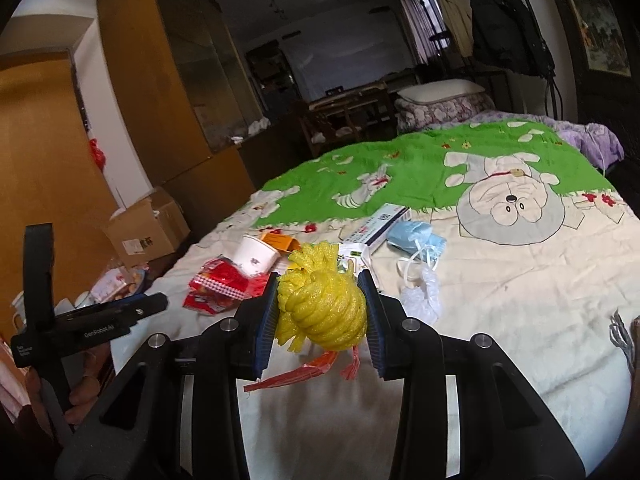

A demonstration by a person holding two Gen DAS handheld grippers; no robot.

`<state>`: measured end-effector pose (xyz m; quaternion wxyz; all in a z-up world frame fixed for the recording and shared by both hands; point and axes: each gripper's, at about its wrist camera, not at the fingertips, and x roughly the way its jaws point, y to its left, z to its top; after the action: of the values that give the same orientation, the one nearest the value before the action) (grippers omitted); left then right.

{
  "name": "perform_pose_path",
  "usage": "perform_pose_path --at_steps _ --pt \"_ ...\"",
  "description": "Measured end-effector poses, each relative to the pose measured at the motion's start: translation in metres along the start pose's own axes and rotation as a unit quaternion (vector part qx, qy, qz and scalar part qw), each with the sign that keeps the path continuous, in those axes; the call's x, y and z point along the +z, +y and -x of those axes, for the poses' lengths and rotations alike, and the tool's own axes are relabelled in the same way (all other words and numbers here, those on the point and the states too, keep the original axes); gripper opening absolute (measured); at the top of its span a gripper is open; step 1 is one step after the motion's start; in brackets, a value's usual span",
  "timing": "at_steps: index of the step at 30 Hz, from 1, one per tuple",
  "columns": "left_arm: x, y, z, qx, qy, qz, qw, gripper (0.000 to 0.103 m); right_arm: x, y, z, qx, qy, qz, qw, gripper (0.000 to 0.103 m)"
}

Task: Collect trash
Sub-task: 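Carry both items to the red wastebasket and release them inside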

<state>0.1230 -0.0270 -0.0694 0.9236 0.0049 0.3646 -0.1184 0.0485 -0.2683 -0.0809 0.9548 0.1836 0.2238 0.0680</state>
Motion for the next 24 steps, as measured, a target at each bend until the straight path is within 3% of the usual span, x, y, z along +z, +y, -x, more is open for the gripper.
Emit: perform_pose_path --at_steps 2,7,11,13,14,17,24 --pt "0.001 -0.005 -0.007 0.007 -0.004 0.003 1.0000 0.097 -0.001 -0.002 0.002 -0.001 0.002 -0.005 1.000 0.040" --pt "0.016 -0.017 -0.051 0.027 0.013 -0.016 0.9994 0.097 0.000 -0.010 -0.005 -0.007 0.009 -0.015 1.000 0.040" --pt "0.032 -0.004 -0.094 0.034 0.033 0.011 0.9988 0.097 0.000 -0.013 -0.018 -0.009 0.024 -0.014 1.000 0.040" --pt "0.036 0.006 -0.108 0.021 0.049 0.036 0.9979 0.092 0.000 -0.015 -0.023 -0.010 0.029 -0.015 0.999 0.040" --pt "0.037 0.012 -0.111 0.002 0.056 0.050 0.9972 0.082 0.000 -0.015 -0.024 -0.010 0.030 -0.015 0.999 0.040" --pt "0.035 0.020 -0.095 -0.010 0.034 0.063 0.9974 0.079 -0.001 -0.016 -0.025 -0.008 0.031 -0.019 0.999 0.040" --pt "0.028 0.022 -0.012 0.010 -0.027 0.042 0.9987 0.079 0.002 -0.001 -0.004 0.013 0.012 -0.012 1.000 0.040"
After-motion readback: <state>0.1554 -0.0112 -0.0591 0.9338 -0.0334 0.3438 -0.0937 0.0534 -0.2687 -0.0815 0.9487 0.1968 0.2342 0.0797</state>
